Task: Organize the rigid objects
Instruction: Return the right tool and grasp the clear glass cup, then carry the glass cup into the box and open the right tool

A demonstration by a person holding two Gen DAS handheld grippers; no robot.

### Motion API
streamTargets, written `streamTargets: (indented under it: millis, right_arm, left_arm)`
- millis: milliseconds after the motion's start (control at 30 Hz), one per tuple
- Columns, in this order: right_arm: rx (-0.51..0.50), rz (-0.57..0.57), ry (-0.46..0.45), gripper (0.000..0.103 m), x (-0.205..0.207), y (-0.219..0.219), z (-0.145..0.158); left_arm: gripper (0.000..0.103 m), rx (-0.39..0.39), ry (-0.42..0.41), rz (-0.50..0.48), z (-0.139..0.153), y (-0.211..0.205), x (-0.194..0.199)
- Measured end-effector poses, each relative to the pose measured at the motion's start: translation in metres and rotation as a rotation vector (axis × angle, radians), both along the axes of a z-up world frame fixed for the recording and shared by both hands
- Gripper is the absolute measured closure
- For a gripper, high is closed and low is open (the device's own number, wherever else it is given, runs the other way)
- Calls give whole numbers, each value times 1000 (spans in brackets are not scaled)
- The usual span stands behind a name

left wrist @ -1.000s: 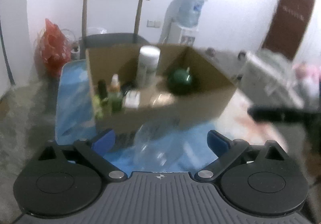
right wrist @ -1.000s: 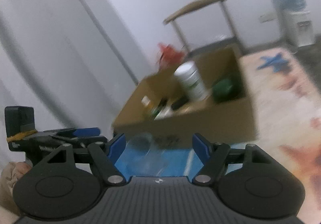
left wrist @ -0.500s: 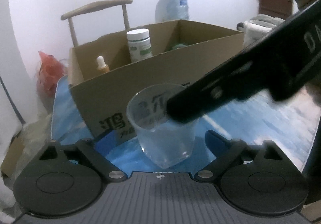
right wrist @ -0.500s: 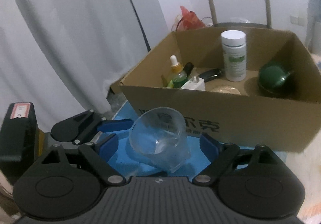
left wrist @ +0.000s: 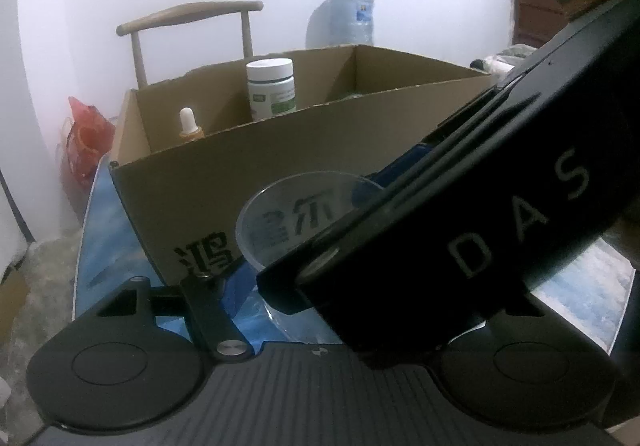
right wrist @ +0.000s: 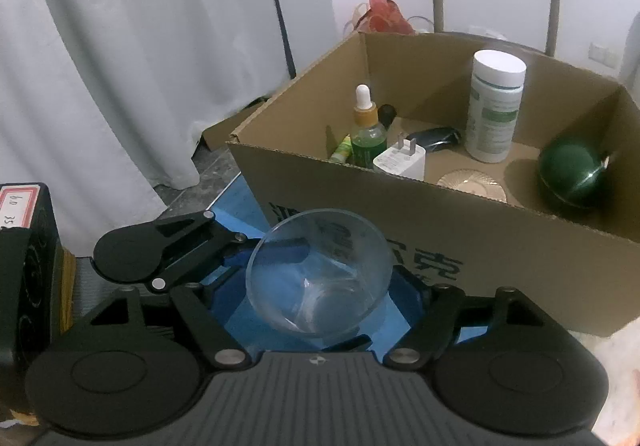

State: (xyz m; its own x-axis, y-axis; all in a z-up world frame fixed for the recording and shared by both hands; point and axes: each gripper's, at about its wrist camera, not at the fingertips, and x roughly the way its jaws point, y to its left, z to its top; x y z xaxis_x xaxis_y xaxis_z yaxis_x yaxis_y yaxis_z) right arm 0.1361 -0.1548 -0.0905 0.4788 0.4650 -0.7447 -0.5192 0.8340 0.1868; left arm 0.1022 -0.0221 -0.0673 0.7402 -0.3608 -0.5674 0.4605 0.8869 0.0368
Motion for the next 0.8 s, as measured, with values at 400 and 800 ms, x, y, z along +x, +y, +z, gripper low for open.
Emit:
streamTargets:
  millis: [400, 800]
  right_arm:
    - [121, 12, -148, 23, -41, -22, 87]
    - [152, -109, -138, 23, 49, -94, 128]
  left_arm:
    - [32, -5, -112, 18, 91, -8, -40]
    - [32, -92, -93, -93, 127, -64, 51]
